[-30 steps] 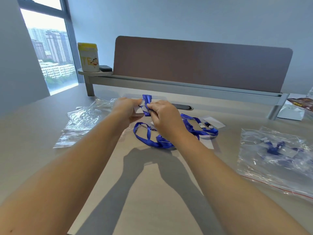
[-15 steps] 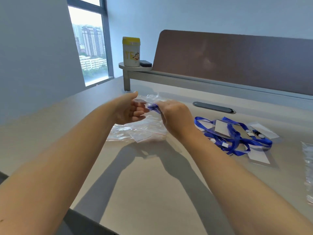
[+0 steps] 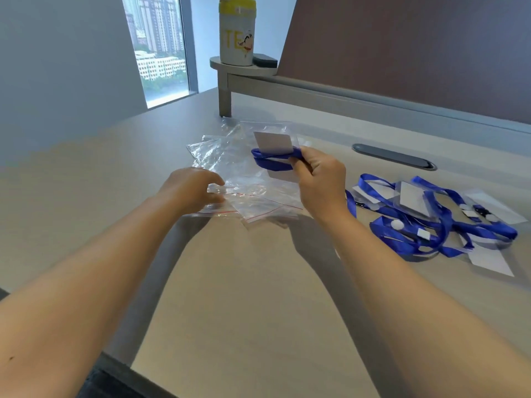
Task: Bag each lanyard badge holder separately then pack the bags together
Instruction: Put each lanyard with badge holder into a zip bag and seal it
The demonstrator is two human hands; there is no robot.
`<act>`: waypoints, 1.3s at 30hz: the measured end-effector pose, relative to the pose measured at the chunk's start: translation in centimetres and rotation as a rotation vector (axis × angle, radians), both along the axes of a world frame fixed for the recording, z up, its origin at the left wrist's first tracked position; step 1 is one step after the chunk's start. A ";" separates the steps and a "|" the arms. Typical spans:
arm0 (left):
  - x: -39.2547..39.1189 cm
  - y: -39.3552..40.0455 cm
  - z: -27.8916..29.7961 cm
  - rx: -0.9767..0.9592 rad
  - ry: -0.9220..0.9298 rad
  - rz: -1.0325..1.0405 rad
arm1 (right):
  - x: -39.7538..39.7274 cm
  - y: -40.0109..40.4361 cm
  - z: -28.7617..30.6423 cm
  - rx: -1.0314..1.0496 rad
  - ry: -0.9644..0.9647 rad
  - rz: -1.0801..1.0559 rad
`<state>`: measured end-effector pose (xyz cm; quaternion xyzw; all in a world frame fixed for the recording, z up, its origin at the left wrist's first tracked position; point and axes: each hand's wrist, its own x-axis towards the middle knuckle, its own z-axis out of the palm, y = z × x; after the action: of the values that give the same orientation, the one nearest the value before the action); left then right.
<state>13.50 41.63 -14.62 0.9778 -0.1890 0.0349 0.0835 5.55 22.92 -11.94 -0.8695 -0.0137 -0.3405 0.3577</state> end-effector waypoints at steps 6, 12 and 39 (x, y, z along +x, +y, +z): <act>-0.2 -0.4 0.8 -0.055 -0.132 0.009 | -0.4 0.5 0.8 0.250 -0.030 0.038; -1.4 -1.7 3.8 -0.253 -0.084 0.005 | -1.5 1.6 2.6 0.307 -0.066 0.143; -5.9 -3.4 12.4 -1.089 0.266 -0.073 | -3.8 -0.3 7.3 0.047 0.086 0.050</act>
<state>7.56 38.22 -2.17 0.7823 -0.1652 0.0009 0.6006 1.78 22.62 -4.63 -0.8739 -0.0119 -0.2942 0.3867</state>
